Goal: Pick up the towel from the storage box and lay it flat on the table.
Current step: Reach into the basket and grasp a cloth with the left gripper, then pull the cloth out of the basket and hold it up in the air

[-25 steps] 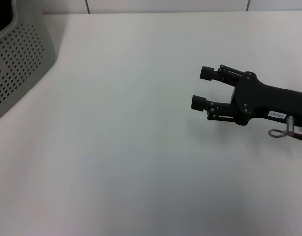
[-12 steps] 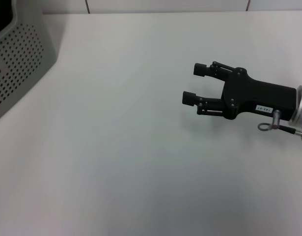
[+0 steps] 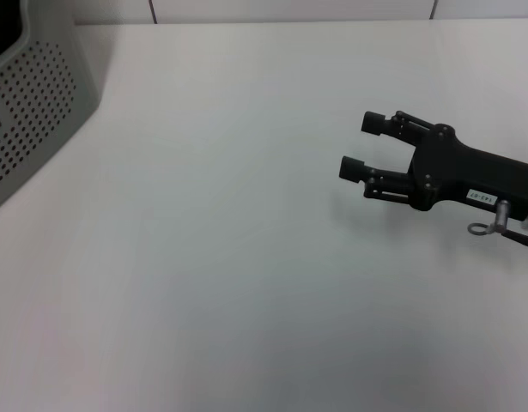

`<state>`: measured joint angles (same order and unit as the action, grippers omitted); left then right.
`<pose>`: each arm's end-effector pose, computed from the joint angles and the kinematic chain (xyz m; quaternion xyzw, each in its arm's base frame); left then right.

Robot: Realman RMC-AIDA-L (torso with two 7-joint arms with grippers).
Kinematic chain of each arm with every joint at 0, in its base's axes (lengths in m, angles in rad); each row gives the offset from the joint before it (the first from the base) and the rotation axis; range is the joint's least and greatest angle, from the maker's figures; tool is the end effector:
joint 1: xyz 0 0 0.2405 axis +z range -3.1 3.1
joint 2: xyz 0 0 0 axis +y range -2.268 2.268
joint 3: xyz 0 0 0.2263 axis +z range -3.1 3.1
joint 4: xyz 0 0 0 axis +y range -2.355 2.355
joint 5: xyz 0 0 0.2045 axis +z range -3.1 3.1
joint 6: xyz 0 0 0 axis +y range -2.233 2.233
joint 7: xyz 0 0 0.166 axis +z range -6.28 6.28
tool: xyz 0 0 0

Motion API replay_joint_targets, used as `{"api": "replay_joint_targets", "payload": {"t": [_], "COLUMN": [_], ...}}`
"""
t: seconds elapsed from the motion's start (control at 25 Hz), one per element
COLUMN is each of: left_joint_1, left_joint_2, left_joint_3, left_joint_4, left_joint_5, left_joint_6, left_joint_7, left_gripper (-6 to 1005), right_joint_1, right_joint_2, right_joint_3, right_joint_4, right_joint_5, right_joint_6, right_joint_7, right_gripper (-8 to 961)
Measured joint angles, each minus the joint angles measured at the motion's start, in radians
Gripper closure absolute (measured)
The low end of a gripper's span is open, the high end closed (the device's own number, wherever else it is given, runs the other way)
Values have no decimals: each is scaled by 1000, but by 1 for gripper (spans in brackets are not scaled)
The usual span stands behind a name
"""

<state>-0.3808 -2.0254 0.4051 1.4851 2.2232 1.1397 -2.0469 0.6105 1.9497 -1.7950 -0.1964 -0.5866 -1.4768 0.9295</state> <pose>-0.2847 0.3451 0.2672 -0.7020 -0.3333 -0.1417 0.6132 0.1893 0.3194 -0.0327 -0.8941 0.1520 0.3968 0.1415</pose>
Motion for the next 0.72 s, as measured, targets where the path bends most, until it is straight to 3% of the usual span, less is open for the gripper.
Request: {"api": "replay_joint_targets", "payload": {"t": [0.04,0.56,0.72], "left_joint_1": [3,18,38], "left_joint_2": [-1,-6,-2], "left_joint_3": [7,30,25], "left_joint_4": [0,-21,-31], "left_joint_5": [-1,-66,-174], "left_joint_6": [3,4,3], "left_joint_7": [10,37,47], "left_gripper": [369,902,926], "right_joint_1": [-4,-16,-23], "right_joint_2": [0,8,10], "right_joint_3": [6,23,33], "right_joint_4": [0,0,0], "right_joint_5": [0,3,3], "right_joint_6": [-2,-11,-12], "right_joint_7": [0,-8,-18], "right_gripper": [84,85,85]}}
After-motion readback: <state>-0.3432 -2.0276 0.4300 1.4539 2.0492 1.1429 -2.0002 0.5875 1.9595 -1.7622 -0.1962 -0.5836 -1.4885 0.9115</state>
